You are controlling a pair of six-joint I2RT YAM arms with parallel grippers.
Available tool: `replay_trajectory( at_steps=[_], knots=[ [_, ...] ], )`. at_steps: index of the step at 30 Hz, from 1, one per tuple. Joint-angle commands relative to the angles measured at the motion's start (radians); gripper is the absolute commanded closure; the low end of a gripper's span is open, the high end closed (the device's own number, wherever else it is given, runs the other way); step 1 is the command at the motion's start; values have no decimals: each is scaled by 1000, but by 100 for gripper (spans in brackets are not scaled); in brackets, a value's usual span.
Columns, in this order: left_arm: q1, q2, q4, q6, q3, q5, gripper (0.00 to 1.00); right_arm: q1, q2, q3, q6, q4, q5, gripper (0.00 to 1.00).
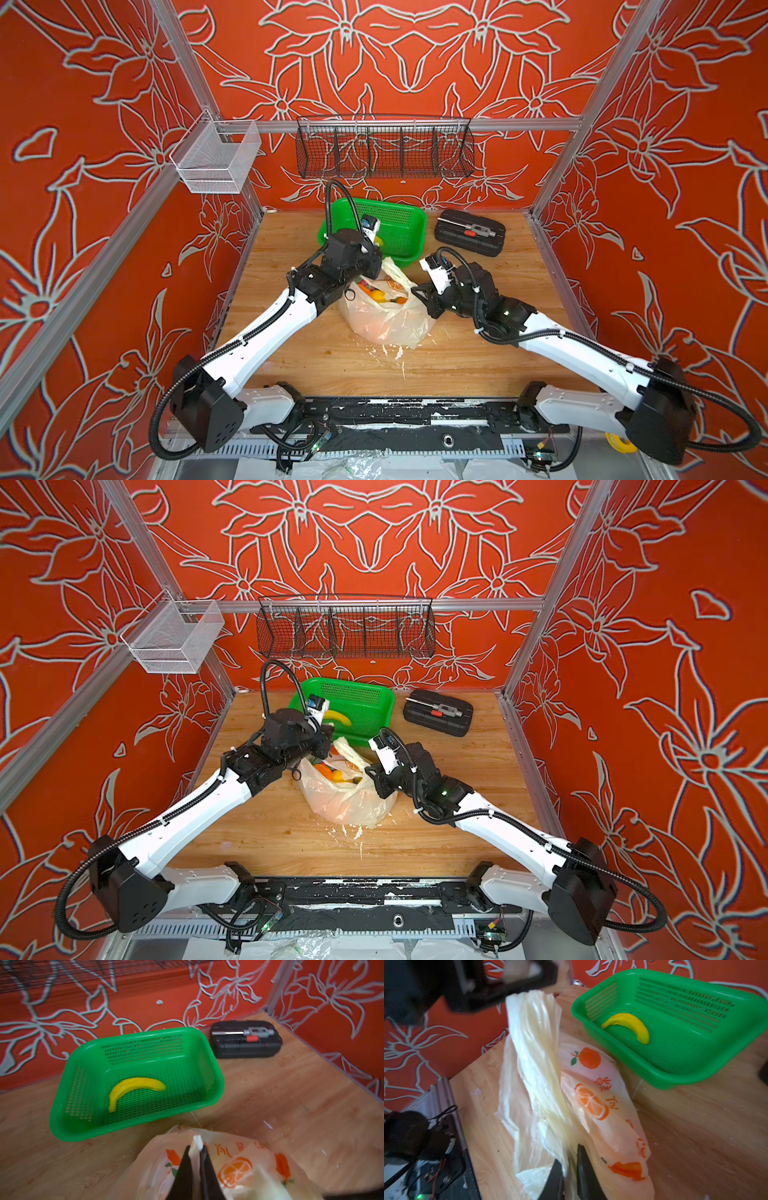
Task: Untie the knot of the plastic bag and take out the fruit
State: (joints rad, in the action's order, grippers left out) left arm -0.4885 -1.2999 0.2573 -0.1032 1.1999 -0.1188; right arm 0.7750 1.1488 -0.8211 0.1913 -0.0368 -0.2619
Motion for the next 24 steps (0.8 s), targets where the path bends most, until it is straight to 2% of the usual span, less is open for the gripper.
replay_trajectory(
  at_steps=[1, 6, 13, 18, 21, 24],
  knots=[
    [90, -62, 30, -226, 81, -32, 94, 27, -22, 30, -86, 27, -154, 88],
    [182, -184, 88, -301, 218, 10, 100, 49, -13, 88, -103, 11, -254, 88],
    [224, -332, 158, -296, 429, 128, 100, 111, 79, 119, -105, -70, -233, 85],
    [223, -334, 151, -328, 436, 183, 100, 162, 130, 69, -160, -166, -215, 80],
    [223, -283, 122, -342, 377, 189, 85, 165, 96, 58, -177, -177, -179, 69],
    [223, -209, 101, -352, 303, 189, 62, 165, 31, 50, -159, -154, -101, 57]
  ],
)
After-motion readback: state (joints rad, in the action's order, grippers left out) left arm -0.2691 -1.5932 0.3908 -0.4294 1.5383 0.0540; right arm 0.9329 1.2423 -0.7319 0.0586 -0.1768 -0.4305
